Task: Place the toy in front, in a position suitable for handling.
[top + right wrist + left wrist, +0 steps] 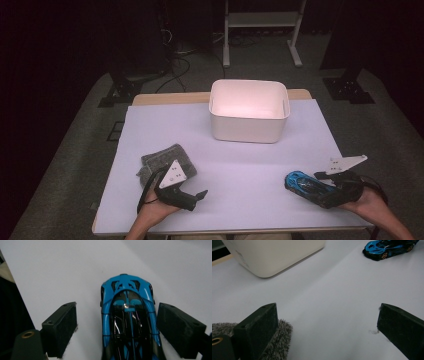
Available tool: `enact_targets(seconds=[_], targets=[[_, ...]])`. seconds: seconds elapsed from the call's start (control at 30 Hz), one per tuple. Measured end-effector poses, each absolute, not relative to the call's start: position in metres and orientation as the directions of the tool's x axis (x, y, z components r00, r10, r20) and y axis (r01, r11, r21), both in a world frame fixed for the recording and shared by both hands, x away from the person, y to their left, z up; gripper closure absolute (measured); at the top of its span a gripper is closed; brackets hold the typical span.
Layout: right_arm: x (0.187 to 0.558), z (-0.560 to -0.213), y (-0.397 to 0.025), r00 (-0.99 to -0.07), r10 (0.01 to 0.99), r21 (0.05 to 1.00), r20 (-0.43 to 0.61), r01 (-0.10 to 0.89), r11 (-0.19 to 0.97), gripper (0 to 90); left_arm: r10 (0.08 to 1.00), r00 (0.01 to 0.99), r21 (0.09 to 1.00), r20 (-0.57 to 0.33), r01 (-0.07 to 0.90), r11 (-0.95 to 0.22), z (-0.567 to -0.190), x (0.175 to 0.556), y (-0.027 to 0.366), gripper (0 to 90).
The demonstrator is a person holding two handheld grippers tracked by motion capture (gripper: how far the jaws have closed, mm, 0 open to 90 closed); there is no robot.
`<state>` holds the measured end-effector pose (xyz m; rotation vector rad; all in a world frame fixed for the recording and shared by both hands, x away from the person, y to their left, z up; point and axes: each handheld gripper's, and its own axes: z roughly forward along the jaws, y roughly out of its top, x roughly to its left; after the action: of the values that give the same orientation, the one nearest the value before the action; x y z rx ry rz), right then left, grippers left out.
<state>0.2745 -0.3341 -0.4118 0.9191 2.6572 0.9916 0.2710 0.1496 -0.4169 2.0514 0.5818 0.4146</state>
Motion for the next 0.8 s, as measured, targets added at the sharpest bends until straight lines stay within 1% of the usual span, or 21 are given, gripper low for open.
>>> enact_targets(seconds=[0.5, 0.8], targets=[[0.28, -0.429, -0.343, -0.783, 0.621, 0.606, 0.047, 0.516, 0.605, 15.3, 0.546, 0.835, 0.857, 0.06, 0.237, -0.457, -0.417, 0.271, 0.15, 3.1], [0.284, -0.437, -0.337, -0.788, 0.616, 0.577, 0.026, 0.515, 0.635, 15.2, 0.542, 0.839, 0.854, 0.058, 0.239, -0.462, -0.418, 0.271, 0.149, 3.1]])
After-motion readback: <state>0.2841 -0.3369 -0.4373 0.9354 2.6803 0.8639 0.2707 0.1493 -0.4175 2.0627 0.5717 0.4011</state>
